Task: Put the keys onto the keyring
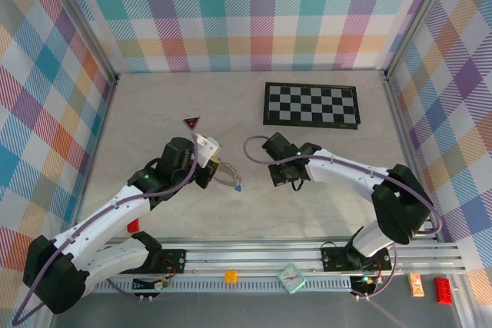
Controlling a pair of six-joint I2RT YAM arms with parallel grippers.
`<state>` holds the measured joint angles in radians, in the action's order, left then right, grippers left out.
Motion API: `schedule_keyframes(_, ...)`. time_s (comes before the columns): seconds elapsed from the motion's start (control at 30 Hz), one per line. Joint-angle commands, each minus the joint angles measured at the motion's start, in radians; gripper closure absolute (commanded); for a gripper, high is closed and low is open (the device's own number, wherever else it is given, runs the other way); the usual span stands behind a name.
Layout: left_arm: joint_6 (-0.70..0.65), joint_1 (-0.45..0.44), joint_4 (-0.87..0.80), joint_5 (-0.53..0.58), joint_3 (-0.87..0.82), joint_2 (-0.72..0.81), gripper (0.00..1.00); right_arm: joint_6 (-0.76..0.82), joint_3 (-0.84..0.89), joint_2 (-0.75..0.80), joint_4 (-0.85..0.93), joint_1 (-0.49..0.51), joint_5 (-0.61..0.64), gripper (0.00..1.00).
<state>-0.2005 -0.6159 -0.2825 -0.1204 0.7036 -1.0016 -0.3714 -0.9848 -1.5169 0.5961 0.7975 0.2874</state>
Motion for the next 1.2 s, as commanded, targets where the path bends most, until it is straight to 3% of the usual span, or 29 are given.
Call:
schedule_keyframes(0.0,-0.110,-0.043,0.049,-0.102,0.034,-0.027,1.00,0.047,0.032,0.046,-0.036,-0.015,-0.043,1.00)
schedule_keyframes(0.47,-0.224,-0.107,0.061,-0.291,-0.016,-0.073,1.00,0.157,0.123,0.049,-0.149,-0.017,-0.387,1.00)
schedule_keyframes(0.93,-0.173,-0.107,0.037,-0.376,-0.035,-0.085,1.00,0.152,0.113,-0.020,-0.167,-0.017,-0.447,1.00)
schedule_keyframes(1.17,-0.156,-0.107,0.037,-0.377,-0.035,-0.092,1.00,0.147,0.120,-0.017,-0.173,-0.017,-0.447,0.88)
